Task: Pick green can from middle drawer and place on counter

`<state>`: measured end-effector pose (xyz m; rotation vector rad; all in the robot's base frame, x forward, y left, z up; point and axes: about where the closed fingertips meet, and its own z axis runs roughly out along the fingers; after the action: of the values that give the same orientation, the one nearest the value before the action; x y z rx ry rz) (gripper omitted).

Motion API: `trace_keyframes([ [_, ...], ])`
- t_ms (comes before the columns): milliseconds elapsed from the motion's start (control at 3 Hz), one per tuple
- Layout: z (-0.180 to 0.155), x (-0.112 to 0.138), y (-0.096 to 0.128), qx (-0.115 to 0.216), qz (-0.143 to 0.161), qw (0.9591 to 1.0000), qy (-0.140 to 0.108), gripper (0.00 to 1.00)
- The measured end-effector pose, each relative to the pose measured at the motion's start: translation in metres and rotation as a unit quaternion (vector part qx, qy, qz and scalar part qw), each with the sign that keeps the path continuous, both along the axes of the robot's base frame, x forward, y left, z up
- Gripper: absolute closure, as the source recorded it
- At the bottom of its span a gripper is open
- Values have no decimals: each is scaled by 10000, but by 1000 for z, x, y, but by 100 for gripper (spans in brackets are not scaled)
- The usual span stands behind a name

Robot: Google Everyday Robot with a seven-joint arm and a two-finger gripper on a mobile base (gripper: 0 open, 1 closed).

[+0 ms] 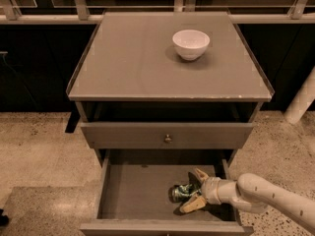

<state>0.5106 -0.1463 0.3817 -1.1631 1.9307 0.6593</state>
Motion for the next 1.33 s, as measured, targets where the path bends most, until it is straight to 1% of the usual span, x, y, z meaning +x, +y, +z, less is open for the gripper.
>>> trace_keyframes([
  [333,-17,-8,-3,-85,-43,9998,179,0],
  [667,-17,-8,-4,-86,-44,9998,180,19],
  [1333,-17,-8,-3,-85,-43,9998,180,65],
])
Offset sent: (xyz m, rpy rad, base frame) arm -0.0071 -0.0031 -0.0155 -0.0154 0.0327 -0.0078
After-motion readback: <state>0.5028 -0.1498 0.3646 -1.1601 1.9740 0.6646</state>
